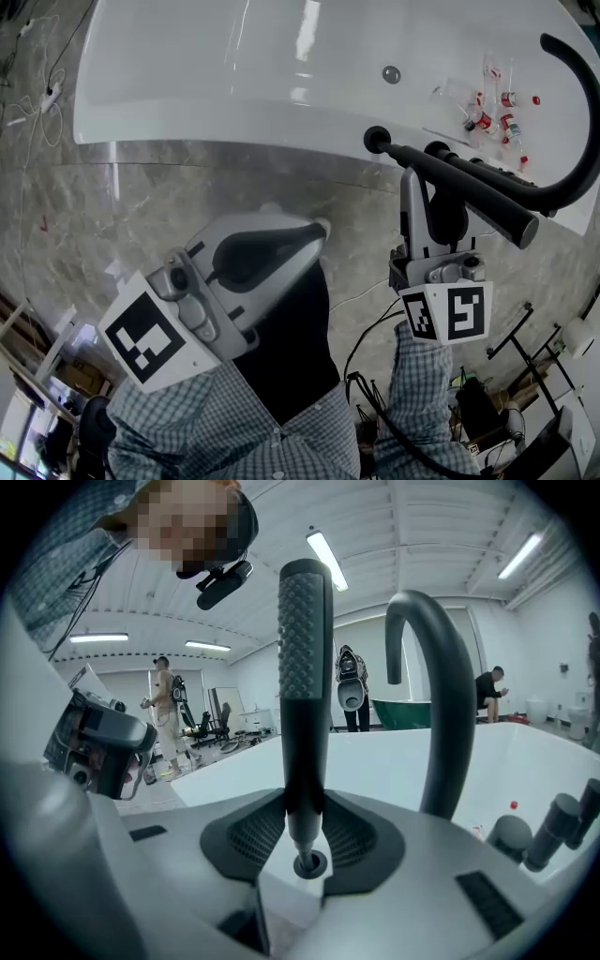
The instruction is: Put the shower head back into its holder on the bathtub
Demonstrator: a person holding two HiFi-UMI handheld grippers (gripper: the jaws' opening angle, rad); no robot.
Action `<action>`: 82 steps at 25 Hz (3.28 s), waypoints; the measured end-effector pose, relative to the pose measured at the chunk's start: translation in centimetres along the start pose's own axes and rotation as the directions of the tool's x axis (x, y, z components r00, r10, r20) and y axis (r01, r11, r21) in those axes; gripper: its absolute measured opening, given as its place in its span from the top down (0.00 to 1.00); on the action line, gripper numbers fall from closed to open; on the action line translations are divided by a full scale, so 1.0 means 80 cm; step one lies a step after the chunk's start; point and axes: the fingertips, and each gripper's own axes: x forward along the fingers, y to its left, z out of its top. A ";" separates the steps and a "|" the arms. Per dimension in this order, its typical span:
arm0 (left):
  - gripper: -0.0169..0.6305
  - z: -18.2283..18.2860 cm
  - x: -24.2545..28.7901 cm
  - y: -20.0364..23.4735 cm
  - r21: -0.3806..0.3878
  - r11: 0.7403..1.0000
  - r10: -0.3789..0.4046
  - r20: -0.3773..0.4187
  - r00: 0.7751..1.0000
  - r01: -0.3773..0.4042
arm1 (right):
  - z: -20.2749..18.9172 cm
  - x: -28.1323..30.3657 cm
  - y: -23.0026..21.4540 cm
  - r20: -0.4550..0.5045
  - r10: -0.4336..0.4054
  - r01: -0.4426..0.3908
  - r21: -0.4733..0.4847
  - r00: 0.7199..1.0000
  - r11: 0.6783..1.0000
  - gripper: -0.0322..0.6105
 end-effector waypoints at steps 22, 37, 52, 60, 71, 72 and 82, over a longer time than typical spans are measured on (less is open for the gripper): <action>0.96 -0.037 0.006 0.028 -0.051 0.997 0.056 0.015 0.998 -0.055 | -0.078 0.056 -0.001 -0.118 0.042 -0.058 -0.137 0.992 0.989 0.76; 0.96 -0.038 -0.003 0.053 -0.032 0.995 0.093 -0.001 0.996 -0.093 | -0.089 0.068 0.002 -0.121 0.026 -0.045 -0.161 0.992 0.986 0.76; 0.96 -0.056 0.021 0.042 -0.033 0.997 0.061 -0.043 0.997 -0.063 | -0.108 0.046 -0.005 -0.183 0.023 -0.038 -0.079 0.983 0.996 0.73; 0.96 -0.023 0.031 0.019 0.007 1.000 0.031 -0.017 0.999 -0.031 | -0.081 0.006 -0.006 -0.179 0.007 -0.011 -0.025 0.984 1.000 0.80; 0.96 0.041 0.028 -0.056 0.094 0.995 -0.013 -0.039 0.999 0.016 | 0.041 -0.062 0.018 -0.104 0.009 -0.002 0.061 0.995 0.998 0.91; 0.96 0.049 0.028 -0.066 0.102 0.995 -0.015 -0.038 0.999 0.019 | 0.053 -0.070 0.019 -0.095 0.010 -0.003 0.070 0.995 0.998 0.91; 0.96 0.149 -0.002 -0.146 0.194 0.980 -0.058 0.038 0.998 0.050 | 0.181 -0.146 0.042 0.023 -0.018 0.016 0.066 1.000 0.998 0.91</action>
